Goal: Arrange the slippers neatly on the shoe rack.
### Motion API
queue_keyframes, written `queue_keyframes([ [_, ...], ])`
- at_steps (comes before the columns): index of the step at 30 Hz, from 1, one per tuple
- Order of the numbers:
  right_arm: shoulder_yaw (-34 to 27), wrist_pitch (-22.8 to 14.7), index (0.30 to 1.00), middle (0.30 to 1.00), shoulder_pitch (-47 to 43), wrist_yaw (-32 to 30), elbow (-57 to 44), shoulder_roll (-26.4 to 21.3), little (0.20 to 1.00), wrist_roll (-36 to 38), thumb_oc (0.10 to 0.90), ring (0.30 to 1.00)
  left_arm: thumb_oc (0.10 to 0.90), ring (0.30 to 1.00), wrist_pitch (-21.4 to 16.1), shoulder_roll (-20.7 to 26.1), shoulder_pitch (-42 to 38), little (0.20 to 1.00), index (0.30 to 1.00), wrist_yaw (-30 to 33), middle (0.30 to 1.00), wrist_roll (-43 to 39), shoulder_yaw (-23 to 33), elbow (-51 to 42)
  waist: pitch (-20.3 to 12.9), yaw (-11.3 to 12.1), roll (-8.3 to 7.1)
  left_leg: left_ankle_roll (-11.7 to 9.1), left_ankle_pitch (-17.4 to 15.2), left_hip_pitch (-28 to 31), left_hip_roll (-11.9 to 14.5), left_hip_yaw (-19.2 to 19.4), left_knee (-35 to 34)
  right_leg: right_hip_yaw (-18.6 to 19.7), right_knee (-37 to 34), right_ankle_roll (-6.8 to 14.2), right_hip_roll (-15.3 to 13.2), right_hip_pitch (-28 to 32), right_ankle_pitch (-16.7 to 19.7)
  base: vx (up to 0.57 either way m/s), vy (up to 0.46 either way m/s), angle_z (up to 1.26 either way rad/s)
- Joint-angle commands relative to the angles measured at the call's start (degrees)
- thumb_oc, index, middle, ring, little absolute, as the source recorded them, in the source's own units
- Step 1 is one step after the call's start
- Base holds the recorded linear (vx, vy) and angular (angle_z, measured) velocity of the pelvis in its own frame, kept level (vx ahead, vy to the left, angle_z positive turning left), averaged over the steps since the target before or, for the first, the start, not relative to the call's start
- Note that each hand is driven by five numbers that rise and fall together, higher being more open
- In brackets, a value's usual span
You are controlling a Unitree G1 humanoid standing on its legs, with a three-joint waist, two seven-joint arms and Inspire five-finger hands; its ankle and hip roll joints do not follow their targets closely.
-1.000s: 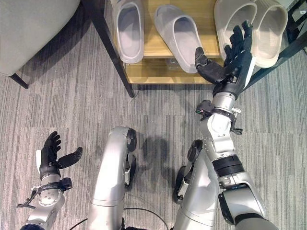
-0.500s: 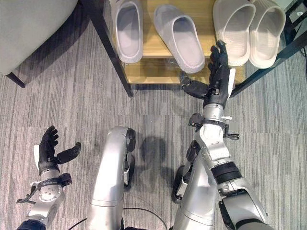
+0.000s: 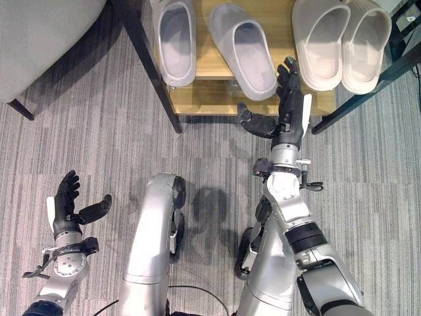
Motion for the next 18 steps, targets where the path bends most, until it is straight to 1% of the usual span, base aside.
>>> queue_keyframes([
  [1, 2.46, -3.49, 0.9, 0.9, -8.78, 0.96, -7.22, 0.15, 0.9, -2.4, 0.8, 0.9, 0.8, 0.9, -3.07, 3.55, 0.74, 0.9, 0.9, 3.17, 0.9, 1.38, 1.07, -2.58, -1.66, 2.73, -0.15, 1.92, -4.64, 1.07, -0.8, -5.47, -0.76, 2.61, -2.82, -5.52, -1.61, -2.54, 4.98, 0.0, 0.0, 0.0],
  [3, 3.08, -3.26, 0.9, 0.9, -9.23, 1.21, -7.24, 0.46, 0.9, -2.43, 0.8, 0.9, 0.8, 0.9, -3.06, 3.5, 0.72, 0.9, 0.9, 3.13, 0.9, 1.45, 0.96, -2.61, -1.66, 2.77, -0.11, 1.9, -4.68, 1.07, -0.79, -5.55, -0.72, 2.57, -2.82, -5.54, -1.61, -2.54, 4.99, 0.0, 0.0, 0.0],
  [6, 5.57, -2.21, 0.9, 0.9, -10.32, 2.36, -8.13, 1.33, 0.9, -3.28, 0.8, 0.9, 0.8, 0.9, -2.72, 3.34, 0.63, 0.9, 0.9, 3.1, 0.9, 1.44, 0.68, -2.71, -1.66, 2.99, -0.21, 1.8, -4.65, 1.07, -0.77, -5.55, -0.72, 2.53, -2.83, -5.67, -1.49, -2.54, 5.13, 0.0, 0.0, 0.0],
  [9, 6.93, -1.41, 0.9, 0.9, -11.52, 1.93, -8.18, 1.88, 0.9, -5.39, 0.8, 0.9, 0.8, 0.9, -2.53, 3.32, 0.37, 0.9, 0.9, 3.03, 0.9, 1.6, 0.37, -2.6, -1.66, 2.92, -0.2, 1.76, -4.58, 1.07, -0.79, -5.61, -0.65, 2.49, -2.86, -5.64, -1.53, -2.54, 5.15, 0.0, 0.0, 0.0],
  [10, 6.97, -1.18, 0.9, 0.9, -12.26, 1.38, -7.9, 2.25, 0.9, -6.28, 0.8, 0.9, 0.8, 0.9, -2.38, 3.52, 0.26, 0.9, 0.9, 2.97, 0.9, 2.0, -0.05, -2.42, -1.66, 3.03, -0.12, 1.75, -4.52, 1.07, -0.87, -5.62, -0.67, 2.52, -2.82, -5.63, -1.58, -2.54, 5.16, 0.0, 0.0, 0.0],
  [14, 7.32, -0.94, 0.9, 0.9, -14.28, 0.93, -7.06, 2.89, 0.9, -6.05, 0.8, 0.9, 0.8, 0.9, -2.52, 3.99, 0.8, 0.9, 0.9, 2.86, 0.9, 1.83, -0.13, -2.47, -1.66, 3.46, 0.23, 1.7, -4.42, 1.07, -0.93, -5.81, -0.64, 2.43, -2.93, -5.64, -1.62, -2.54, 5.32, 0.0, 0.0, 0.0],
  [18, 7.65, -0.67, 0.9, 0.9, -14.87, 1.0, -7.81, 2.74, 0.9, -5.92, 0.8, 0.9, 0.8, 0.9, -2.36, 4.17, 1.09, 0.9, 0.9, 2.53, 0.9, 1.32, 0.16, -2.18, -1.66, 3.56, 0.07, 1.66, -4.42, 1.07, -0.91, -5.81, -0.76, 2.57, -2.99, -5.54, -1.61, -2.54, 5.46, 0.0, 0.0, 0.0],
])
